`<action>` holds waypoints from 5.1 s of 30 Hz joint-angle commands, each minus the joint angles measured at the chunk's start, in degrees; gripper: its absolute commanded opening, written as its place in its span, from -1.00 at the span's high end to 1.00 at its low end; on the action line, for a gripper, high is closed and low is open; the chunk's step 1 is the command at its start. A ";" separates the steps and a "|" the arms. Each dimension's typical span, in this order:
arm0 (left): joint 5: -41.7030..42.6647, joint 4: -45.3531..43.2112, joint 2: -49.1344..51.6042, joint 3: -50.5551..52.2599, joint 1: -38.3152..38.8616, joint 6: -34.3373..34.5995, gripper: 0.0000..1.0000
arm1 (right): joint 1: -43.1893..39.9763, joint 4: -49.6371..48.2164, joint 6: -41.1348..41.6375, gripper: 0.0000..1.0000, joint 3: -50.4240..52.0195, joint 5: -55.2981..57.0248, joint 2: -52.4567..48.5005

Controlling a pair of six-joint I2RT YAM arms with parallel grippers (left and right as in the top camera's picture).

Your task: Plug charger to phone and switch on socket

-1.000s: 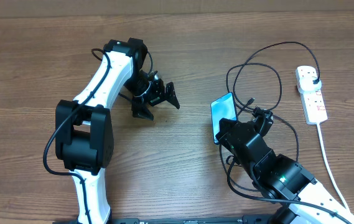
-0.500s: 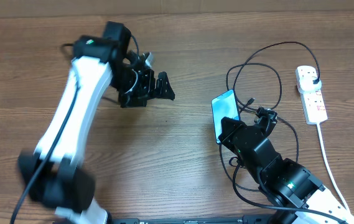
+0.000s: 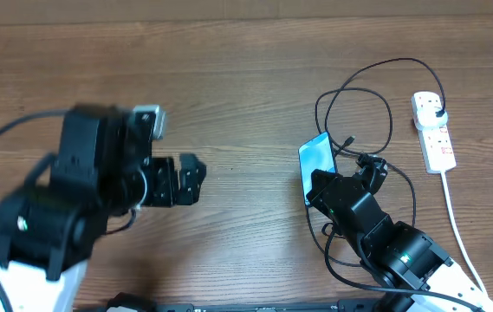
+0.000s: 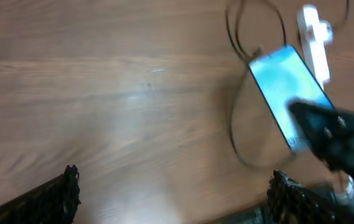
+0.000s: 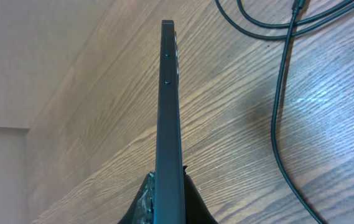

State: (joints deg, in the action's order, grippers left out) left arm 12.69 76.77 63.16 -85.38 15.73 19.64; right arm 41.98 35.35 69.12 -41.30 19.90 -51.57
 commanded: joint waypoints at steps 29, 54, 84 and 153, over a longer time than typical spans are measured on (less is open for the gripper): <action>58.97 -90.99 11.45 53.51 -4.66 60.08 -0.99 | -0.37 -12.61 0.28 0.92 -1.42 -10.60 -8.61; 78.01 -87.47 4.94 53.57 -19.45 46.73 -0.99 | -0.37 7.72 -2.82 0.92 -1.40 4.48 21.88; 63.54 -75.08 -8.46 53.81 -21.70 44.76 -1.00 | -0.37 -50.77 13.40 0.93 14.38 -29.53 -6.62; 44.04 -75.08 -8.41 53.81 -11.17 75.58 0.21 | 10.21 -58.99 31.95 0.93 14.34 -31.12 -9.01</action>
State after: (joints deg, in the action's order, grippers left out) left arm 57.17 2.20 54.65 -31.40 4.16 95.66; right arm 51.05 -22.72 101.75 -26.26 -8.36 -61.25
